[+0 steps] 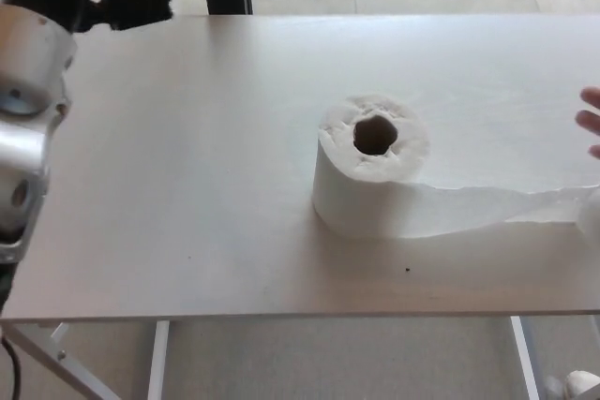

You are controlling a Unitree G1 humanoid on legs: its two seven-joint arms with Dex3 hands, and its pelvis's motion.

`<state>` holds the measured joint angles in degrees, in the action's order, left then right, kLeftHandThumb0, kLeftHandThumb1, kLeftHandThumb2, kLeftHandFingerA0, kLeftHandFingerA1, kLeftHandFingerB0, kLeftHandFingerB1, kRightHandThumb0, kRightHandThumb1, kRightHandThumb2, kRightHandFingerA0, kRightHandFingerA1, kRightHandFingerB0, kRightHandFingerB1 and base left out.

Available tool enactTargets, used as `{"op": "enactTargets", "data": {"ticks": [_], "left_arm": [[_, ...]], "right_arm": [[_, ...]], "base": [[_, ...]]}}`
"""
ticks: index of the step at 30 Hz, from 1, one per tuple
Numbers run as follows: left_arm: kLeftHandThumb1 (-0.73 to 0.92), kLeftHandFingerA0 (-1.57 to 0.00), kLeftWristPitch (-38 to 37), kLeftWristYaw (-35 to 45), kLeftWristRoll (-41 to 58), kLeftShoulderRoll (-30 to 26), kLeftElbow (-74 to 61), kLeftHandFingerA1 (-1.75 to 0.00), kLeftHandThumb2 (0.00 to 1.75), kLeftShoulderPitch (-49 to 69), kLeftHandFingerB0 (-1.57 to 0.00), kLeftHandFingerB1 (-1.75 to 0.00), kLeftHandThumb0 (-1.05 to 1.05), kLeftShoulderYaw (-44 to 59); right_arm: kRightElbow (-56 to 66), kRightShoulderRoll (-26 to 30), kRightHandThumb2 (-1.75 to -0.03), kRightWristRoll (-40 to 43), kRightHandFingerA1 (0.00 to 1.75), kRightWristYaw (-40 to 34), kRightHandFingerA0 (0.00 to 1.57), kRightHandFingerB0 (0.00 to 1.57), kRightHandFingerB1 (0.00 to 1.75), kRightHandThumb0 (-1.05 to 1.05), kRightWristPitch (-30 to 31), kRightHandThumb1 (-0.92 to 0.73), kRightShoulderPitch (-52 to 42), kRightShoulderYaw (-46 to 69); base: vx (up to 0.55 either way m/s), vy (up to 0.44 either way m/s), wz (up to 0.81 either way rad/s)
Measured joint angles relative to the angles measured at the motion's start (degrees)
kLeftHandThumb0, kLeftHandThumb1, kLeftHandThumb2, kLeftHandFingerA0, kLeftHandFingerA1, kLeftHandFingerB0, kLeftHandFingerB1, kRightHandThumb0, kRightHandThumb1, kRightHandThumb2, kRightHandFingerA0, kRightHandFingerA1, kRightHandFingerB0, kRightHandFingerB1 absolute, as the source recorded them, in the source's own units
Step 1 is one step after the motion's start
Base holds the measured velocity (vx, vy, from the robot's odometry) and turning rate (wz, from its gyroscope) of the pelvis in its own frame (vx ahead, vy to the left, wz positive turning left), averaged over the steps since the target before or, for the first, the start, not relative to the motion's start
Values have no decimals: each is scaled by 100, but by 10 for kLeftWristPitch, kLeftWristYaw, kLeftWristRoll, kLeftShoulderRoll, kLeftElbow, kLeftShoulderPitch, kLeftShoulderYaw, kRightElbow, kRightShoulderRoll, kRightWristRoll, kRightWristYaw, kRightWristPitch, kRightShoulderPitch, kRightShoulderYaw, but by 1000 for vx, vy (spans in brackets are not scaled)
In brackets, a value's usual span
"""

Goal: A toilet paper roll is kept in the middle of the desk infront of the robot. The robot places its left hand on the top of the toilet paper roll to hold it still and uses its right hand to tear off a piece of toilet paper from it and hands the paper to a person

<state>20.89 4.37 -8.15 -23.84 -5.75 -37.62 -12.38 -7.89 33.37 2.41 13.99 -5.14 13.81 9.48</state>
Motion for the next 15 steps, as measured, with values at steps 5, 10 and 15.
{"op": "enactTargets", "data": {"ticks": [5,10,15], "left_arm": [[74,-67,0,0,-35,1,3,-59,62,-26,-55,-49,-53,-57],[67,-74,0,0,-73,1,17,-62,60,-51,-61,-50,-55,-110],[68,-84,0,0,-111,1,35,-66,61,-75,-64,-51,-55,-161]], "right_arm": [[27,-1,-58,-8,57,1,37,46,37,-40,6,-61,0,-27],[48,-1,-58,-17,59,1,41,46,38,-39,11,-63,0,-50],[63,-1,-59,-27,58,1,41,46,39,-38,17,-63,0,-71]], "base": [[0,0,0],[0,0,0],[0,0,0]]}}
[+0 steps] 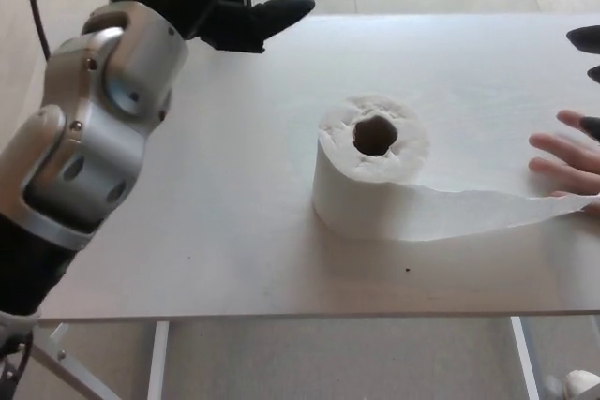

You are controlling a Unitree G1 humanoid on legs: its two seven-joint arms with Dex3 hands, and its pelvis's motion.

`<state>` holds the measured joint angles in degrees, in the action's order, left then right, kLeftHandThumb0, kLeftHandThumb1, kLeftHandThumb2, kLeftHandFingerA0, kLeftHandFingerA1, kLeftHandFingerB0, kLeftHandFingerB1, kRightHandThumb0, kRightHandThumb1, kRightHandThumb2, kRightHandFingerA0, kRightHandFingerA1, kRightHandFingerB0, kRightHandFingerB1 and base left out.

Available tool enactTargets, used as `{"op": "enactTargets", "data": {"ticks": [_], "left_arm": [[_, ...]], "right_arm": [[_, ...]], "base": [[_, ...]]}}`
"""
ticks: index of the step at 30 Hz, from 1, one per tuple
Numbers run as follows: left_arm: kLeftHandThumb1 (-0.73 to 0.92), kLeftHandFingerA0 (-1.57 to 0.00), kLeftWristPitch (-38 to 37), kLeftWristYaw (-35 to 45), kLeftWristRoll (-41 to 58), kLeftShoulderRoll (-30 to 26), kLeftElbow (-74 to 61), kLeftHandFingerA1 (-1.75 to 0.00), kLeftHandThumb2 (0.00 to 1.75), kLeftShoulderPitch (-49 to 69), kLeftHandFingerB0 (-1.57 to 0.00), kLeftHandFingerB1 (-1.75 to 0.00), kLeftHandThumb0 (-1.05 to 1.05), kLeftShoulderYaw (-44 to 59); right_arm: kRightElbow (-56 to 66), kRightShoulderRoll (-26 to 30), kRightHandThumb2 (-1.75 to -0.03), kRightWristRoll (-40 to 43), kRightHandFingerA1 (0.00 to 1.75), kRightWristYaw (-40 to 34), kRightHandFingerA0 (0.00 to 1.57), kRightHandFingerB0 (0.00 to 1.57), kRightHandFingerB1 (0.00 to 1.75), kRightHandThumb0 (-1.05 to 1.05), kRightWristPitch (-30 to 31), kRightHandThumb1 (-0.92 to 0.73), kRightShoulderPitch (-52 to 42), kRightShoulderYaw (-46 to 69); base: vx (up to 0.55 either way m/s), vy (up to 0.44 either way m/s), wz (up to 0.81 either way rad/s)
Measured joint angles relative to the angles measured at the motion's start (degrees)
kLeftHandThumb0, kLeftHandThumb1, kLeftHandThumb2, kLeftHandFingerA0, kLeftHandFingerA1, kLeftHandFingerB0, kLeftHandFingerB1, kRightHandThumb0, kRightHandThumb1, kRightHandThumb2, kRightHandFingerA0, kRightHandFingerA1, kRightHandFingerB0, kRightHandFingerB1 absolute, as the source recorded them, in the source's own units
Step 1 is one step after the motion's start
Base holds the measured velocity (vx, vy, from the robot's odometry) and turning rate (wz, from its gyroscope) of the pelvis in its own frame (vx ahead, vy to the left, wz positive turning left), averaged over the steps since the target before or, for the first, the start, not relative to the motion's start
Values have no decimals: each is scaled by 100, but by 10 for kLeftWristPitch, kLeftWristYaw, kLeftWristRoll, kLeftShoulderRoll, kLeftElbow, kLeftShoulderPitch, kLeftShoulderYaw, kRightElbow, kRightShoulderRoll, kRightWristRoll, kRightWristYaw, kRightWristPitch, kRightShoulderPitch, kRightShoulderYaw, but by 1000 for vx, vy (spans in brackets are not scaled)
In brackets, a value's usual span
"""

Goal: A toilet paper roll is kept in the middle of the desk infront of the robot. The robot places its left hand on the top of the toilet paper roll to hold it still and uses its right hand to tear off a piece of toilet paper from it and hands the paper to a person

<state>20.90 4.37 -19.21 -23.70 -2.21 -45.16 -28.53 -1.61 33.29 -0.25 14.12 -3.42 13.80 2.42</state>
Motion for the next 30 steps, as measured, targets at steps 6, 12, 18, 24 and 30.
{"op": "enactTargets", "data": {"ticks": [6,12,18,24,30], "left_arm": [[72,-87,0,0,-45,5,20,-72,61,-28,-69,-51,-56,-57],[67,-81,2,-6,-89,43,62,-68,60,-58,-66,-51,-53,-106],[70,-86,8,-30,-133,100,103,-72,62,-71,-68,-52,-52,-135],[73,-81,29,-52,-177,144,143,-73,62,-65,-71,-54,-51,-140],[70,-78,47,-78,-207,171,149,-66,61,-9,-67,-52,-50,-110]], "right_arm": [[9,0,-59,-13,52,0,44,49,39,-43,5,-62,0,-22],[12,0,-58,-32,59,1,44,52,43,-40,9,-61,0,-48],[21,0,-58,-59,55,1,45,54,43,-39,14,-60,0,-86],[41,0,-57,-86,58,7,41,53,43,-39,25,-62,-6,-116],[50,-1,-59,-104,61,15,40,52,42,-45,30,-63,-17,-123]], "base": [[0,0,0],[0,0,0],[0,0,0],[0,0,0],[0,0,0]]}}
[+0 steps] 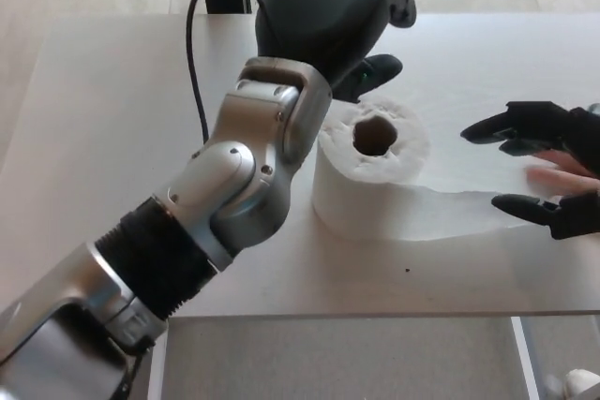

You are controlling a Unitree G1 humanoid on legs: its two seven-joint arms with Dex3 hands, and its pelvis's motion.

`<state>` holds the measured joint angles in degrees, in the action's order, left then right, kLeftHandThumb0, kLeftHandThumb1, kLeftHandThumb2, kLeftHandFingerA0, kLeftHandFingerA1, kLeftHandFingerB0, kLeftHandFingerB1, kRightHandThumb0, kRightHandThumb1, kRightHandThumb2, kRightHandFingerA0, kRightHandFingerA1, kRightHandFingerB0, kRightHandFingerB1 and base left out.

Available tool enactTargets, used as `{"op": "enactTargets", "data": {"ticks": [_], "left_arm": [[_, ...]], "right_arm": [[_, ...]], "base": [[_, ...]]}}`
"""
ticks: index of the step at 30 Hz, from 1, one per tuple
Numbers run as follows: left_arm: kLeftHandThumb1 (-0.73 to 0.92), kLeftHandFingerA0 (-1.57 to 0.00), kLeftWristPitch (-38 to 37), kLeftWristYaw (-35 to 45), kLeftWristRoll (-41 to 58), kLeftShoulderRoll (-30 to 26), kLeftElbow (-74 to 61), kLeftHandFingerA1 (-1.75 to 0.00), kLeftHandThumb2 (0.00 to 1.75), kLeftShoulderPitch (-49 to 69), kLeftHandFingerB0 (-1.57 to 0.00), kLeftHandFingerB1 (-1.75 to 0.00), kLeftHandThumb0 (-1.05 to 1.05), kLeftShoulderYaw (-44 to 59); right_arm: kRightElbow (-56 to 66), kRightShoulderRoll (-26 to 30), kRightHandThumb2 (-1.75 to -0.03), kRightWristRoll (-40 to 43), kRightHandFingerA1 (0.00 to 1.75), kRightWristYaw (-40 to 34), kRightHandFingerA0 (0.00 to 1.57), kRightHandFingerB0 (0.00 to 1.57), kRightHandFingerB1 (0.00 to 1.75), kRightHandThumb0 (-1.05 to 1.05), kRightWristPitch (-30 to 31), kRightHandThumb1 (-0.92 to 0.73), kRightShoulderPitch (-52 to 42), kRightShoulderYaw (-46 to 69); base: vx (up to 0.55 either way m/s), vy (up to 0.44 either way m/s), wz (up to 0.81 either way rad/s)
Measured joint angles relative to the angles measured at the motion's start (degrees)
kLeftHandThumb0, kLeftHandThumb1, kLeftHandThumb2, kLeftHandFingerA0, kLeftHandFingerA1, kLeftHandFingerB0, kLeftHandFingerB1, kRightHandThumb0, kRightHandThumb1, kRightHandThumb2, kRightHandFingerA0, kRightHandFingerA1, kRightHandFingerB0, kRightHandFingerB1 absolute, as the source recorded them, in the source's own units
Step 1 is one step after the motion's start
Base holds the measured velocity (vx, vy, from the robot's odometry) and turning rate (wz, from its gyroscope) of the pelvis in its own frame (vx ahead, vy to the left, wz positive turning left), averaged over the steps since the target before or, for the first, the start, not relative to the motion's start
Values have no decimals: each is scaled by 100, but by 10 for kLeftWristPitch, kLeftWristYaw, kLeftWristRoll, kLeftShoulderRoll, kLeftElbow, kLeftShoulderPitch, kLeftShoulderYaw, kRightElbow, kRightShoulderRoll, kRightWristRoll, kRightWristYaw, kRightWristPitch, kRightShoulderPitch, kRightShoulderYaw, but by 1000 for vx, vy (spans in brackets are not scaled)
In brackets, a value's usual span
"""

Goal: A toilet paper roll is kept in the middle of the desk infront of the robot. The robot places its left hand on the top of the toilet paper roll to hold it still and uses its right hand to tear off a piece of toilet paper from it and hands the paper to a person

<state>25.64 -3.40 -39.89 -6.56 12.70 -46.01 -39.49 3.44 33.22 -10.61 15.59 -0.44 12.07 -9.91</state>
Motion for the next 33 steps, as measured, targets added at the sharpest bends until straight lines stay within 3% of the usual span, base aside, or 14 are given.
{"op": "enactTargets", "data": {"ticks": [7,11,18,26,33], "left_arm": [[69,-82,3,-21,-18,0,-2,-69,60,81,-75,-54,-48,29],[69,-82,7,-30,-26,1,5,-65,61,104,-70,-50,-48,41],[73,-78,8,-35,-44,22,14,-66,62,102,-67,-48,-51,41],[71,-85,-6,-46,-64,49,20,-69,61,75,-74,-52,-51,27],[68,-85,-17,-51,-73,56,21,-63,61,44,-75,-52,-48,28]], "right_arm": [[20,-1,-59,-13,59,9,42,52,41,-42,11,-62,-12,-2],[27,-4,-59,-22,56,14,41,50,40,-42,18,-63,-13,-2],[27,-17,-59,-32,59,24,42,52,40,-42,34,-63,-8,-5],[33,-30,-59,-47,58,33,38,48,39,-43,57,-63,3,-11],[31,-33,-58,-54,63,40,38,51,42,-42,62,-63,12,-11]], "base": [[0,0,0],[0,0,0],[0,0,0],[0,0,0],[0,0,0]]}}
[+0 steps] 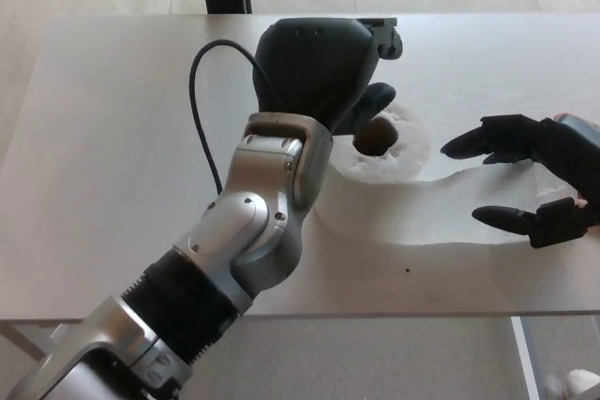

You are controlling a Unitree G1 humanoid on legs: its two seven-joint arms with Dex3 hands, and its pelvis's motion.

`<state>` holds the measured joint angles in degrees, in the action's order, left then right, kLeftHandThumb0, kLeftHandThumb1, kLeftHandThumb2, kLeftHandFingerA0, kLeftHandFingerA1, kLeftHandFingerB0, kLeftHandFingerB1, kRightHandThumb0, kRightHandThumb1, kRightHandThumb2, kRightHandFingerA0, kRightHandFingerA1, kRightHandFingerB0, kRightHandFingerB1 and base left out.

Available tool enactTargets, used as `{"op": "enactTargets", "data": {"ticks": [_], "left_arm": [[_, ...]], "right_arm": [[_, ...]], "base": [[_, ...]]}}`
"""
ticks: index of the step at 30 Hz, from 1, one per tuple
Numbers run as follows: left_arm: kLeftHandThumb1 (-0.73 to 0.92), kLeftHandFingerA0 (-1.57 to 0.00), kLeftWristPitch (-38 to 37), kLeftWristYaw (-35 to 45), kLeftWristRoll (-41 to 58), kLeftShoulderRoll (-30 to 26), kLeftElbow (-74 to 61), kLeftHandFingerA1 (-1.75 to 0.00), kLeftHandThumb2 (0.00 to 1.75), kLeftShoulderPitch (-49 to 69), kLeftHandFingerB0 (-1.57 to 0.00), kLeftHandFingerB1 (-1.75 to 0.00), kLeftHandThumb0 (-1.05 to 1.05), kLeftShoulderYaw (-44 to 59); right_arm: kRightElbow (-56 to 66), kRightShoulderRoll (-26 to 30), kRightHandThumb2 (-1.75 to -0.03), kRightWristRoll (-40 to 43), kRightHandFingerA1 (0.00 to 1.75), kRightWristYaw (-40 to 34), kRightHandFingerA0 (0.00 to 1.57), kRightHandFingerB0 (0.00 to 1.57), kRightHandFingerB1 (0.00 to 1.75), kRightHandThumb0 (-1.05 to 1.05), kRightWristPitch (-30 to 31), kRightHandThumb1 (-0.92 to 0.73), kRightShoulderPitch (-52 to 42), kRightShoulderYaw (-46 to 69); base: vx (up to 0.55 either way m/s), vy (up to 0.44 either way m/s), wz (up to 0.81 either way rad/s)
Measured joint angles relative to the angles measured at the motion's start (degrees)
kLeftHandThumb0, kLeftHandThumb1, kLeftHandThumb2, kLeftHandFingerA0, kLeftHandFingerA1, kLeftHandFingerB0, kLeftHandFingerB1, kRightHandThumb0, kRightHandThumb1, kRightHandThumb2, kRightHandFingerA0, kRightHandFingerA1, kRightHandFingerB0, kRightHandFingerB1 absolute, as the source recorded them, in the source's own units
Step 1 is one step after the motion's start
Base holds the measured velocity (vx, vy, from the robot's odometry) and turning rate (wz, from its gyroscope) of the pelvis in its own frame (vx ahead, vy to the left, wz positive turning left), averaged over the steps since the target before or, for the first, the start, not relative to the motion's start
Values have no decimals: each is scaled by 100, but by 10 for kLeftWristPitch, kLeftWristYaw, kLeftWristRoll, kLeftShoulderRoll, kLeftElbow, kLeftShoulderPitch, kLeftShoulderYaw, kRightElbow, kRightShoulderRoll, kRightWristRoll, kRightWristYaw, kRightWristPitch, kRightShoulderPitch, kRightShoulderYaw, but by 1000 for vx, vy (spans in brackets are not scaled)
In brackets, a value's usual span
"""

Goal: A toilet paper roll is kept in the middle of the desk infront of the robot. The robot places its left hand on the top of the toilet paper roll to hold it still and uses its right hand to tear off a piece of toilet paper from it and hands the paper to a person

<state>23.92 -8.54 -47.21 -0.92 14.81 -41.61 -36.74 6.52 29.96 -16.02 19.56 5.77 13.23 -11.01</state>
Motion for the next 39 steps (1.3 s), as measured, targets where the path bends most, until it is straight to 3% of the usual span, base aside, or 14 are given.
{"op": "enactTargets", "data": {"ticks": [8,13,17,24,27,34,36,39], "left_arm": [[74,-85,-21,-1,-7,-23,0,-76,61,-17,-79,-55,-53,7],[70,-90,-35,-2,-14,-39,-3,-66,61,-16,-77,-53,-52,6],[72,-87,-39,-6,-15,-21,5,-67,62,6,-76,-52,-50,6],[72,-82,-26,-11,-16,54,23,-66,62,46,-74,-51,-49,-1],[74,-76,-22,-13,-17,70,26,-65,62,50,-70,-49,-51,-1],[76,-76,-12,-13,-24,84,26,-68,63,56,-70,-50,-51,-12],[75,-81,-13,-13,-27,79,25,-79,63,59,-70,-53,-53,-14],[74,-81,-16,-16,-31,66,25,-76,62,72,-72,-52,-53,-14]], "right_arm": [[-17,0,-57,-5,61,1,40,52,43,-42,-2,-62,0,3],[-26,0,-58,-7,58,4,39,50,41,-42,-8,-64,0,5],[-32,2,-58,-10,58,8,38,50,42,-42,-8,-64,0,5],[-56,-2,-59,-17,56,11,29,36,42,-46,-16,-66,6,2],[-65,-5,-59,-18,60,11,46,39,44,-43,-24,-67,8,1],[-89,-8,-59,-20,61,11,42,39,44,-44,-44,-69,13,-1],[-90,-9,-60,-23,57,11,25,26,41,-48,-44,-66,14,-2],[-81,-8,-60,-32,57,12,25,37,40,-57,-38,-67,14,-5]], "base": [[0,0,0],[0,0,0],[0,0,0],[0,0,0],[0,0,0],[0,0,0],[0,0,0],[0,0,0]]}}
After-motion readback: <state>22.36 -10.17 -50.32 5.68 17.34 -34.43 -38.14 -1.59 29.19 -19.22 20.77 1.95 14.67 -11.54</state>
